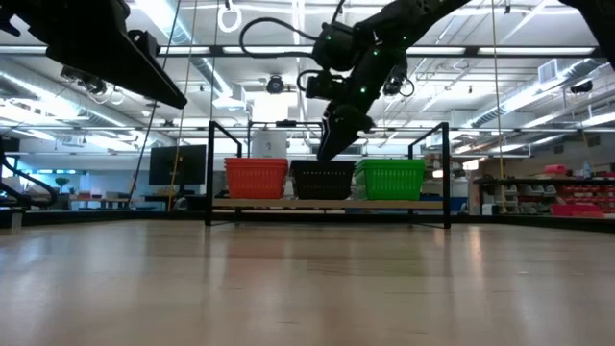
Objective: Stack baskets on shelf by color
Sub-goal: Adjust the stacked bins on the shelf
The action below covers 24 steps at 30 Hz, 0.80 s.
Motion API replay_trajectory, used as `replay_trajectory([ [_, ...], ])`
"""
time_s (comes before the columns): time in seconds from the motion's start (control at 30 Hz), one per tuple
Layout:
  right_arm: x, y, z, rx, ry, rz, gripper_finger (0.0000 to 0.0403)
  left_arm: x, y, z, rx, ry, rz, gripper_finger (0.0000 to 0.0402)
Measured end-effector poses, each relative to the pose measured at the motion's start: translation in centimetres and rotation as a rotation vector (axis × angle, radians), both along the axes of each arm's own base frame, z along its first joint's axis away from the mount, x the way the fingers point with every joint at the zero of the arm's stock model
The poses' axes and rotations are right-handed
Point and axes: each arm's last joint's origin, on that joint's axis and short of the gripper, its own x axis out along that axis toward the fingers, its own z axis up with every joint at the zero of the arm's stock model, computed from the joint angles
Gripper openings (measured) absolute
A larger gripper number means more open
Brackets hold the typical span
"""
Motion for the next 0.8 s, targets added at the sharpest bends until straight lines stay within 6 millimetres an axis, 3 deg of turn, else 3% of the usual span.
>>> replay_trajectory([
  [0.47, 0.7, -0.7, -1.4, 0.003, 0.001, -0.039, 0.0207, 0.1, -0.1, 0.2, -0.001, -0.018, -0.011, 0.0174],
  [0.8, 0.8, -0.9, -1.5, -0.016, -0.006, -0.084, 0.0153, 0.1, -0.1, 0.2, -0.002, -0.018, -0.011, 0.0174],
])
